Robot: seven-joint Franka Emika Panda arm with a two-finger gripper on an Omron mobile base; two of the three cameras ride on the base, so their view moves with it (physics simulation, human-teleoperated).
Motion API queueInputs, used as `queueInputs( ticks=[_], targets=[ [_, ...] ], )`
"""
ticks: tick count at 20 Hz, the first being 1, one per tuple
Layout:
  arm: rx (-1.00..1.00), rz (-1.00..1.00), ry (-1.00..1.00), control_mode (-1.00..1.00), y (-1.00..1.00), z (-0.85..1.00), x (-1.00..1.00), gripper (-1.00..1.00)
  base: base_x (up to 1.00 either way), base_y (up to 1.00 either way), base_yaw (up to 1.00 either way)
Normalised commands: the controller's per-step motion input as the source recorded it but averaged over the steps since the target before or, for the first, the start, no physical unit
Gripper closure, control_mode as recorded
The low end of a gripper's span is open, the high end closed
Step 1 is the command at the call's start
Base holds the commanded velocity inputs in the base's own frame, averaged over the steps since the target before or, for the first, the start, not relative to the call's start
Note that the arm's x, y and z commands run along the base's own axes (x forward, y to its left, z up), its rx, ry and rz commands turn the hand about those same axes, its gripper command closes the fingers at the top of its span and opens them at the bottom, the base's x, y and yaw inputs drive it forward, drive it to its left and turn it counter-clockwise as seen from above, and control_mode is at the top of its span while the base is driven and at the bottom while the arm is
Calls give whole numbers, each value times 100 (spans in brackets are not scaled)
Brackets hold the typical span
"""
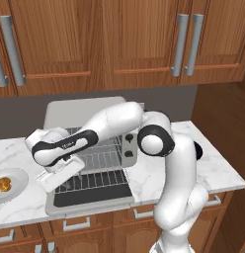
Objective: Open the toaster oven door. Place the bread on the top rack in the toaster oven and place the steak on the bottom rack.
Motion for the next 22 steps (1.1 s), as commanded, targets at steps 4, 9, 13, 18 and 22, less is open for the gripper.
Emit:
queueInputs(
  ticks=[4,9,13,18,22],
  targets=[
    [7,0,-9,-100,-45,2,-32,-100,0,0,0],
    [4,0,-18,-100,-59,18,-46,-100,0,0,0],
    [0,-8,-19,-100,-63,35,-31,-100,0,0,0],
    [4,-17,-7,-100,-62,46,-14,-100,0,0,0],
    [9,-12,-4,-100,-65,44,-22,-100,0,0,0]
  ],
)
